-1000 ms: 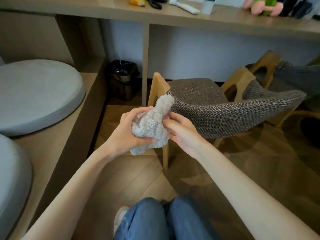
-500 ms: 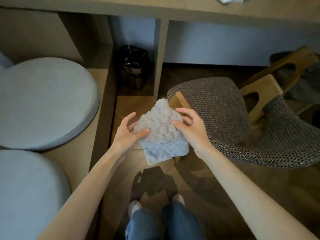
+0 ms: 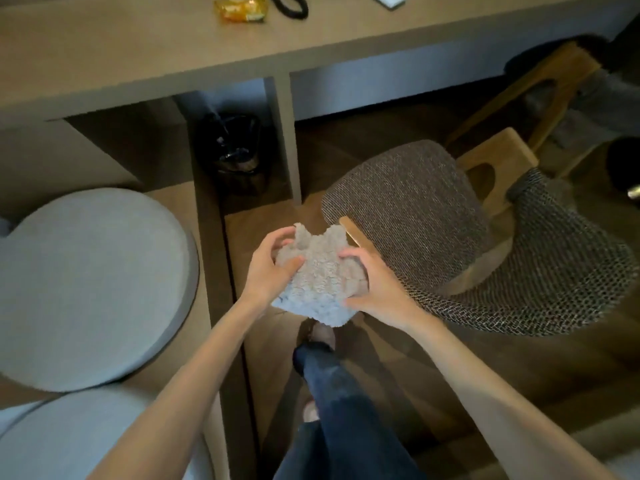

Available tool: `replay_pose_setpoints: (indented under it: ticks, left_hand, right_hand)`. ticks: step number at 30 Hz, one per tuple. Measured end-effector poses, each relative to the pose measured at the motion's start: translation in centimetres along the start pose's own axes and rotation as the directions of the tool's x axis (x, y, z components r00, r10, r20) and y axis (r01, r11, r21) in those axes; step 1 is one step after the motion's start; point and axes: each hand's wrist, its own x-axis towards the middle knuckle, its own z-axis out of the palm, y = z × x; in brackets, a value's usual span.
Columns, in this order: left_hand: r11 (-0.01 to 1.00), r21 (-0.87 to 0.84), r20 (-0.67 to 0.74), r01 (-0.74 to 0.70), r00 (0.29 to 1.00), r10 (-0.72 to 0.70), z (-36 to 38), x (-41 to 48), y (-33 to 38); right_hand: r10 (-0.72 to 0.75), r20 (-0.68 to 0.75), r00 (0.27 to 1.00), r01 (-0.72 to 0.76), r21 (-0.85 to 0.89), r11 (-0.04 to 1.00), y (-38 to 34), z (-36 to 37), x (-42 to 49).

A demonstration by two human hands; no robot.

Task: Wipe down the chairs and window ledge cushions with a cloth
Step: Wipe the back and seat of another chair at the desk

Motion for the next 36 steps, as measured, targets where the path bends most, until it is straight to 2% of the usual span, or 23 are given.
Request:
replay_pose_setpoints:
  ticks: [3,6,8,10,11,13,15,17,20,24,29,32,36]
  left_hand:
    - [0.985,0.149,0.094,-0.081,0.993,0.068,0.0,3.1,0.7]
    - [0.971,0.204,0.285,-0.125,0.956,0.064,-0.2,5.2,1.3]
    - [0.976,0.189,0.447,-0.107,0.895,0.011,-0.3,6.5,1.3]
    - [0.952,0.277,0.602,-0.129,0.796,-0.068,-0.6,7.8,0.9]
    - [0.920,0.344,0.655,-0.186,0.750,-0.093,-0.6,8.5,0.5]
    - [0.852,0.415,0.708,-0.319,0.702,-0.082,-0.4,10.2,-0.3]
    - [0.832,0.405,0.725,-0.379,0.687,-0.040,0.0,11.9,-0.7]
    - [0.843,0.368,0.757,-0.392,0.652,-0.028,0.3,13.4,-0.9]
    - [0.872,0.286,0.809,-0.398,0.588,0.003,0.7,15.4,-1.6]
    - [0.901,0.270,0.770,-0.339,0.638,0.010,1.2,17.2,-4.2]
    - [0.964,0.127,0.723,-0.236,0.687,0.073,3.1,18.3,-8.0]
    - [0.966,0.025,0.668,-0.256,0.723,0.174,5.4,18.3,-10.4]
    - [0.929,-0.035,0.566,-0.369,0.759,0.323,8.6,18.2,-14.3]
  right_hand:
    - [0.015,-0.079,0.997,-0.024,-0.107,0.994,0.6,-0.2,2.0]
    - [0.071,-0.116,0.991,-0.087,-0.132,0.987,1.0,-0.4,3.5]
    - [0.121,-0.126,0.985,-0.138,-0.141,0.980,1.6,-0.6,4.3]
    - [0.141,-0.153,0.978,-0.162,-0.141,0.977,2.0,-0.7,4.6]
    - [0.133,-0.172,0.976,-0.159,-0.145,0.977,2.1,-0.7,4.6]
    - [0.095,-0.231,0.968,-0.134,-0.161,0.978,2.2,-0.4,4.6]
    - [0.084,-0.242,0.967,-0.134,-0.197,0.971,2.6,0.3,5.1]
    - [0.236,-0.271,0.933,-0.255,-0.038,0.966,2.8,0.7,5.2]
    - [0.411,-0.327,0.851,-0.389,0.134,0.911,3.7,2.6,5.4]
    - [0.477,-0.483,0.734,-0.383,0.287,0.878,5.0,7.0,6.0]
    - [0.614,-0.636,0.468,-0.373,0.488,0.790,7.8,11.8,7.5]
    - [0.586,-0.740,0.330,-0.284,0.514,0.810,10.4,13.5,8.5]
    - [0.464,-0.877,0.123,-0.262,0.423,0.868,14.2,15.6,9.8]
